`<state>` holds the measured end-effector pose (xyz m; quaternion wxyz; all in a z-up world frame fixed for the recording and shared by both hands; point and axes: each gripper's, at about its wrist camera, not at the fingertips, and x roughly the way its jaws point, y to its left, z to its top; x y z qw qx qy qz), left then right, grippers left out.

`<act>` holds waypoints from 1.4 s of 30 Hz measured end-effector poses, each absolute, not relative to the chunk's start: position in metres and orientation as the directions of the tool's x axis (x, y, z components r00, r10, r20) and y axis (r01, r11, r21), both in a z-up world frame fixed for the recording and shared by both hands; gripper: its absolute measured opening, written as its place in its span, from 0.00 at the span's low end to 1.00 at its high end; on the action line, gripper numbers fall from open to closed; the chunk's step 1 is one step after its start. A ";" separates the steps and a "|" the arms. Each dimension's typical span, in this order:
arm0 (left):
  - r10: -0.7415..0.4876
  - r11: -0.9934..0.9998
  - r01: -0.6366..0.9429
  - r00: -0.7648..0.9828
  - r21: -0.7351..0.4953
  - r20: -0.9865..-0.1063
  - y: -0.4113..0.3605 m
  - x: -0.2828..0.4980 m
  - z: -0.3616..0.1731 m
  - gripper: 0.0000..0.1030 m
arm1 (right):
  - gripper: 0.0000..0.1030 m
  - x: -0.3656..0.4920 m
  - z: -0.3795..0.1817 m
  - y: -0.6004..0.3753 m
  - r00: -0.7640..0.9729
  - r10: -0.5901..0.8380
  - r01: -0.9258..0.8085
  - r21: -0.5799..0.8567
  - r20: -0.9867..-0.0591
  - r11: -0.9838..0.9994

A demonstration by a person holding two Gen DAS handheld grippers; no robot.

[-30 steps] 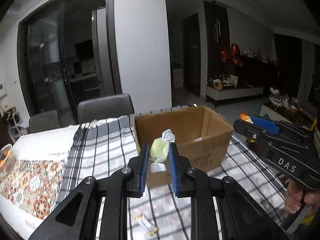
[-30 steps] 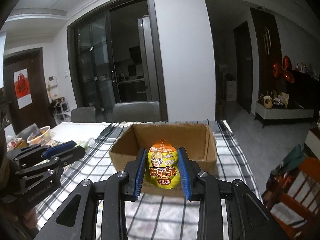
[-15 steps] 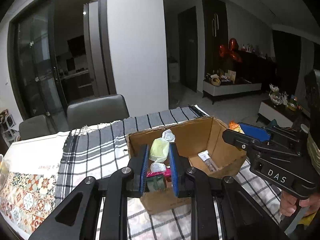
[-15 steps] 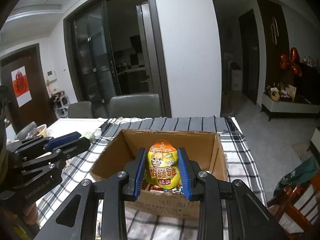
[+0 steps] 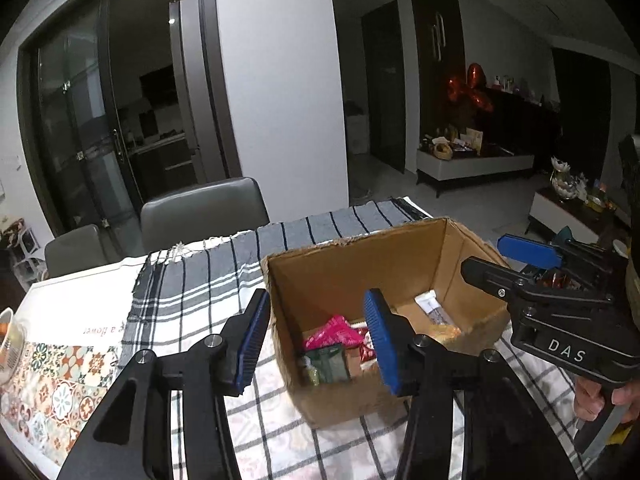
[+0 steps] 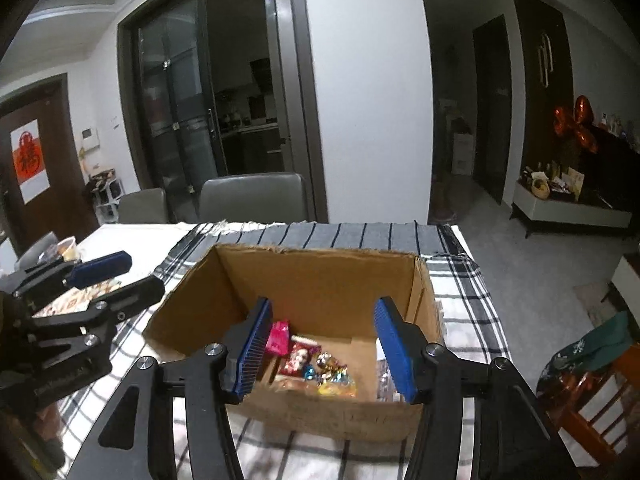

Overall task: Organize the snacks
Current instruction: 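Carry the jelly and yellow packet over the box and open both grippers, then grasp the black cheese cracker bar with the right gripper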

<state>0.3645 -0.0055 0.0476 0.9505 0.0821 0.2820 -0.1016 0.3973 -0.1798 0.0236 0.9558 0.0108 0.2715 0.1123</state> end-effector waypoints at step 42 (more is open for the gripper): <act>0.046 0.994 0.050 0.624 0.099 -0.780 0.044 0.188 -0.061 0.50 | 0.52 0.253 -0.076 -0.103 0.431 0.417 -0.634 0.060 -0.800 0.771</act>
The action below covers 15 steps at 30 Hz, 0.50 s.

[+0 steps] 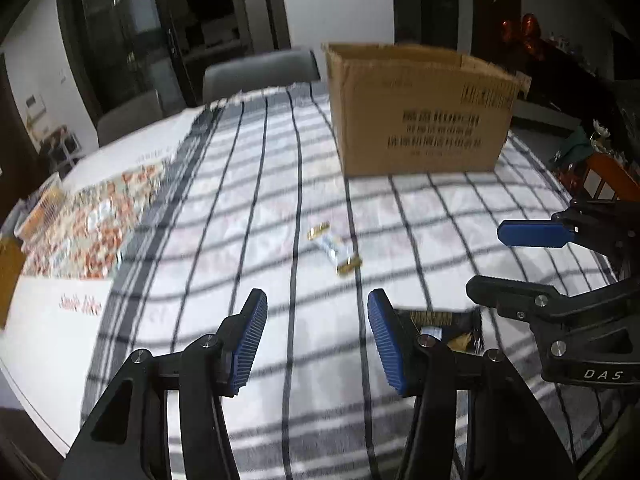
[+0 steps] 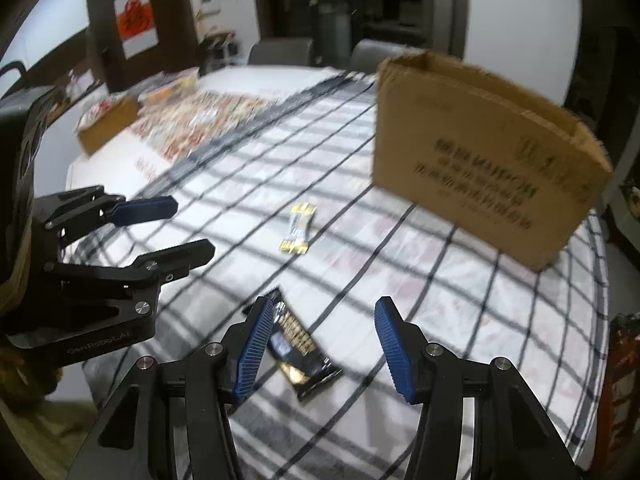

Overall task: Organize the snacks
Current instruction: 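Grasp the black cheese cracker bar with the right gripper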

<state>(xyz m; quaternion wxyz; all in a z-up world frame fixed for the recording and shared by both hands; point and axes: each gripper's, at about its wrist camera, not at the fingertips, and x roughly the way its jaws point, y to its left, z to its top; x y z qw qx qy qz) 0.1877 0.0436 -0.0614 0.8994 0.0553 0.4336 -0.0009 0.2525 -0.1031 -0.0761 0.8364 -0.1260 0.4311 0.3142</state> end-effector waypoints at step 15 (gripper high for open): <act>0.065 0.995 0.025 0.542 0.093 -0.838 0.051 0.187 -0.089 0.50 | 0.52 0.265 -0.125 -0.074 0.214 0.370 -0.758 0.085 -0.904 0.647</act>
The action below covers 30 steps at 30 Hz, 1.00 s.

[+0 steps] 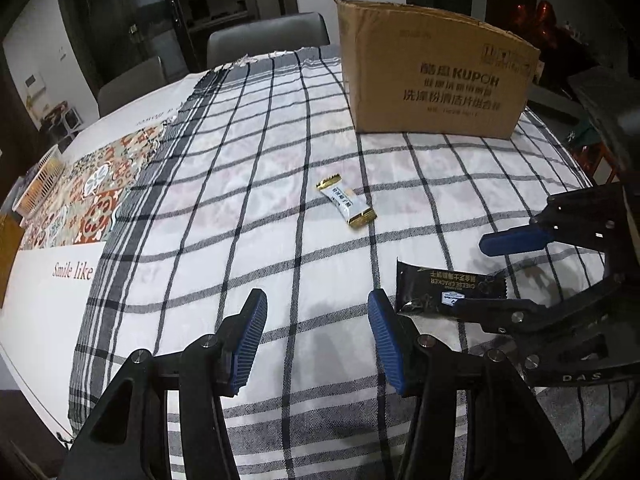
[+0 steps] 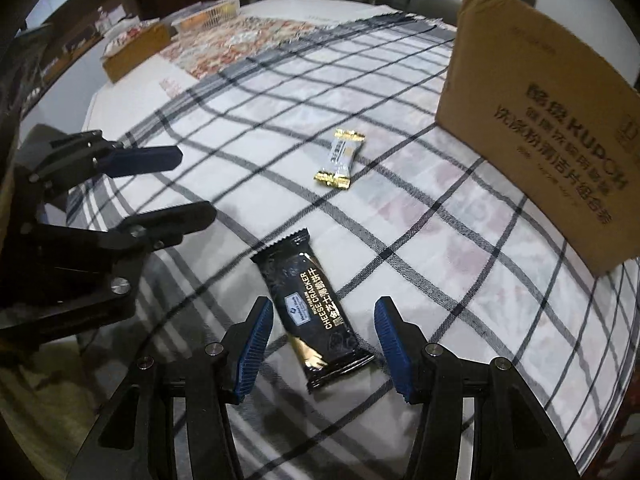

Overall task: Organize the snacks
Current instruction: 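Grasp the black cheese cracker bar with the right gripper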

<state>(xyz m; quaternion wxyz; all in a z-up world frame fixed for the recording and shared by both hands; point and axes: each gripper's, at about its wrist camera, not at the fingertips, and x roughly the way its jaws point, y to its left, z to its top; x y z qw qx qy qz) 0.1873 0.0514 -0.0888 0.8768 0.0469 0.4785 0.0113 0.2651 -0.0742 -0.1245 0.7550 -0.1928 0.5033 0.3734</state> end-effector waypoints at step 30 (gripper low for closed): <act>0.027 0.998 0.031 0.517 0.050 -0.856 0.051 0.194 -0.097 0.50 | 0.33 0.273 -0.124 -0.084 0.272 0.433 -0.707 0.127 -0.859 0.696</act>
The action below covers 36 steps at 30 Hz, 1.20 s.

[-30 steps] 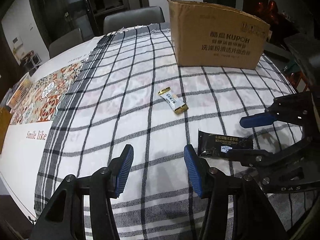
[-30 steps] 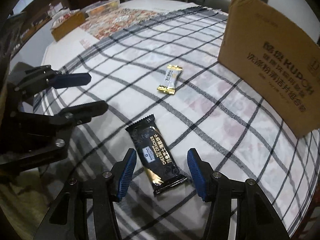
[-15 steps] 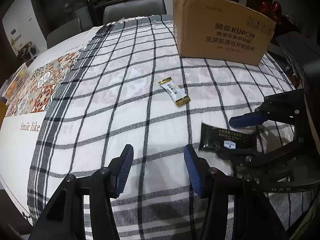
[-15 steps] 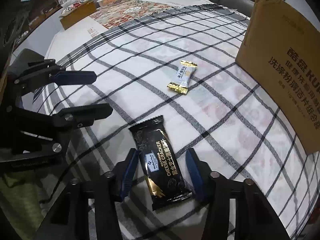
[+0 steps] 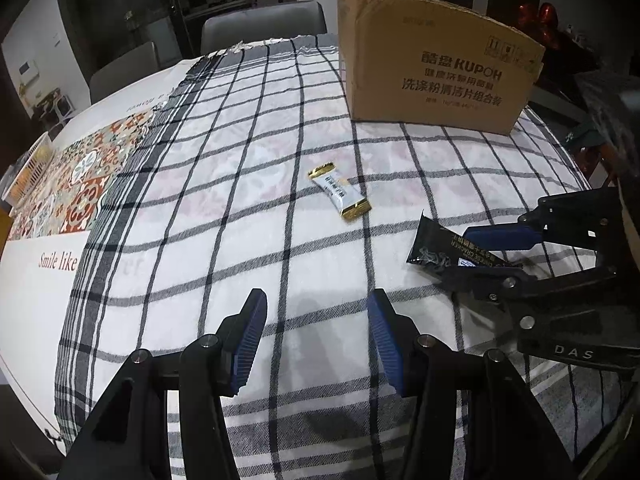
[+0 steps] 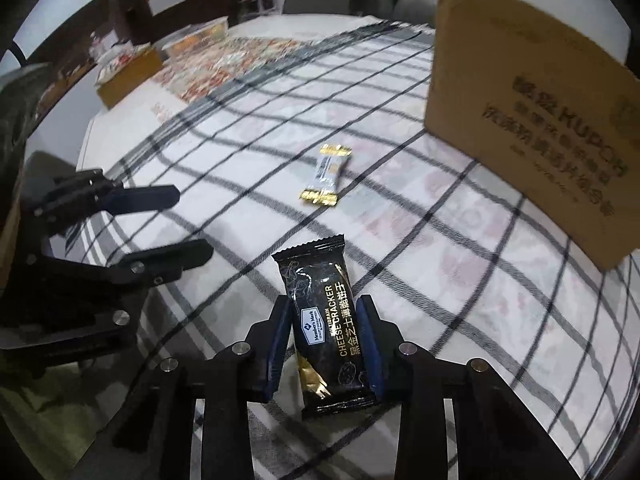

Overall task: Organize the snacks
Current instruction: 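Grasp the black cheese cracker bar with the right gripper, then grasp the white-gold bar with the left gripper while the right holds the cracker bar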

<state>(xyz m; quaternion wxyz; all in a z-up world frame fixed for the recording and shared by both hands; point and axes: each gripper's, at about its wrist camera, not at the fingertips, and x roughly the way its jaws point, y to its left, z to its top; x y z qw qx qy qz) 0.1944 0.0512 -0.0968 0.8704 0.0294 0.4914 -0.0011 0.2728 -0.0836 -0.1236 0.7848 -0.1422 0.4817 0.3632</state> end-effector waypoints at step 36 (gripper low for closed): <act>0.044 0.995 -0.098 0.555 -0.013 -0.830 0.038 0.287 -0.123 0.34 | 0.34 0.320 -0.109 -0.116 0.533 0.394 -0.392 0.195 -0.749 0.899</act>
